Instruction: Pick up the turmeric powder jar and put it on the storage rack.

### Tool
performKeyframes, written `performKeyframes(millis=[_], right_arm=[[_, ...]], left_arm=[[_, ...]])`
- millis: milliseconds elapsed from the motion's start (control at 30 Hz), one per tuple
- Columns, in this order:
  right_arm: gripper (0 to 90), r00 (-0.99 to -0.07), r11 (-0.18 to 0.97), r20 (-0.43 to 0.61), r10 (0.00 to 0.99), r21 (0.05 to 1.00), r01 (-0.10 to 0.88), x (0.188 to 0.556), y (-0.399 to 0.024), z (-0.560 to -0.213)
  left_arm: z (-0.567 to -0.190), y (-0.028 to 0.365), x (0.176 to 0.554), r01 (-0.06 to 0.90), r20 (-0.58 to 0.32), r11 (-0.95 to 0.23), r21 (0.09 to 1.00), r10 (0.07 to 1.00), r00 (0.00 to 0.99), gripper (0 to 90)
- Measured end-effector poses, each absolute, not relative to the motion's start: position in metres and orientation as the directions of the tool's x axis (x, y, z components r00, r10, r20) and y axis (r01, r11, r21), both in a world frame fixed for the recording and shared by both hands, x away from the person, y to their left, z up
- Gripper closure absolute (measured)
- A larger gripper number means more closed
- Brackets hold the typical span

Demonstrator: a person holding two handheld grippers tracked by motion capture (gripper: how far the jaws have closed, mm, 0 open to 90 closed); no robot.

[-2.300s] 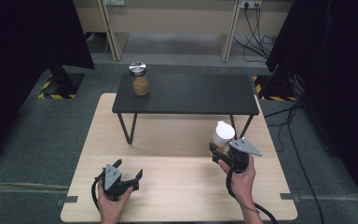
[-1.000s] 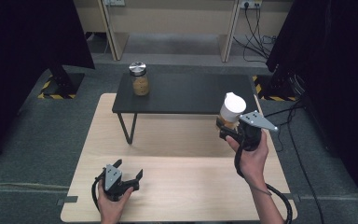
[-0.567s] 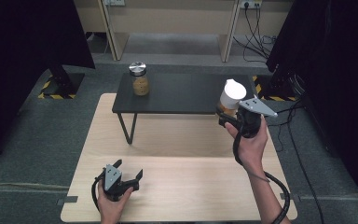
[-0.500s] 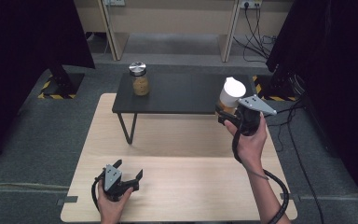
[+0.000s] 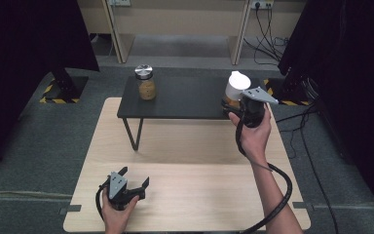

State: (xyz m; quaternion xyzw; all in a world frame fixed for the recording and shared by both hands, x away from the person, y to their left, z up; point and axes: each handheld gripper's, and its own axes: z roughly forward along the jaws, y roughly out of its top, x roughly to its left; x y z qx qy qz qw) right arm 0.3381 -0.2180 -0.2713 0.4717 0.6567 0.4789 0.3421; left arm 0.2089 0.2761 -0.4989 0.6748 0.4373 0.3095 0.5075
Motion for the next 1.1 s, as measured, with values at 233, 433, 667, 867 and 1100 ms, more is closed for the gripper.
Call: performKeyframes(millis=[233, 433, 667, 867, 1100], right_arm=[[30.6, -0.308, 0.097, 0.006, 0.951, 0.943, 0.319, 0.359, -0.207, -0.269], [30.5, -0.298, 0.105, 0.001, 0.955, 0.935, 0.338, 0.373, -0.197, -0.267], [30.5, -0.279, 0.088, 0.015, 0.960, 0.931, 0.354, 0.386, -0.190, -0.267], [30.5, -0.268, 0.079, 0.022, 0.963, 0.929, 0.362, 0.394, -0.188, -0.265], [30.5, -0.261, 0.072, 0.029, 0.965, 0.926, 0.371, 0.398, -0.186, -0.268]], left_arm=[[-0.498, 0.276, 0.210, 0.280, -0.028, -0.102, 0.955, 0.905, 0.425, 4.5], [-0.498, 0.277, 0.210, 0.283, -0.030, -0.103, 0.954, 0.904, 0.428, 4.5], [-0.498, 0.276, 0.210, 0.278, -0.024, -0.108, 0.954, 0.901, 0.433, 4.5], [-0.498, 0.276, 0.211, 0.280, -0.028, -0.106, 0.954, 0.900, 0.434, 4.5], [-0.498, 0.277, 0.210, 0.278, -0.021, -0.112, 0.954, 0.900, 0.436, 4.5]])
